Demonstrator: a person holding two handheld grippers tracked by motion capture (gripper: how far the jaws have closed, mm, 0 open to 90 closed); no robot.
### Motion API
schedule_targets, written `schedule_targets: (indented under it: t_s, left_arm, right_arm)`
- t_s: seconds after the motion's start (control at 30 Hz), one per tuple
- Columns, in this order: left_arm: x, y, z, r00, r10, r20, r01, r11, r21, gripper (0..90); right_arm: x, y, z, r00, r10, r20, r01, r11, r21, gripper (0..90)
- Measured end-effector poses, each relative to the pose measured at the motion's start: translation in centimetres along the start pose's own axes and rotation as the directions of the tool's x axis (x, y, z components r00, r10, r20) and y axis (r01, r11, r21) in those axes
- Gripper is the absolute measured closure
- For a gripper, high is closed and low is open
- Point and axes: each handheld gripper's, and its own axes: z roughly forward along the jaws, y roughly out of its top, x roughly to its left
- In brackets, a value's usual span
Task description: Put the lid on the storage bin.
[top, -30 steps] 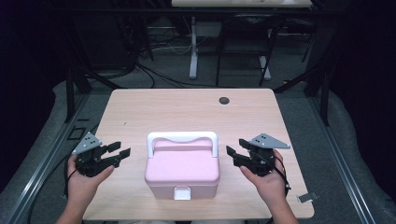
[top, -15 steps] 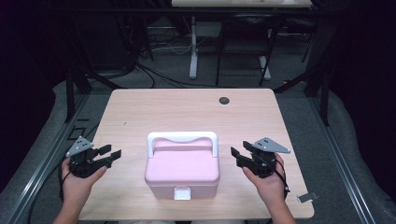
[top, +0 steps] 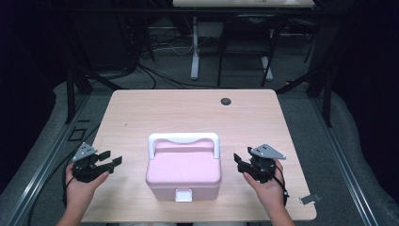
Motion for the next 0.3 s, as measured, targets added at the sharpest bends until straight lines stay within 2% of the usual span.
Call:
schedule_targets:
  t_s: [0.17, 0.3]
  left_arm:
    - [-0.1, -0.6, 1.0, 1.0000, 0.004, 0.003, -0.005, 0.9993, 0.038, 41.9]
    - [-0.5, -0.8, 1.5, 0.9995, 0.031, 0.007, -0.031, 0.9974, 0.065, 41.8]
  right_arm:
    - [0.1, -0.5, 0.6, 1.0000, -0.003, -0.003, 0.003, 1.000, 0.017, 39.1]
    - [-0.1, -0.9, 1.0, 1.0000, -0.007, 0.007, 0.007, 0.999, 0.037, 39.0]
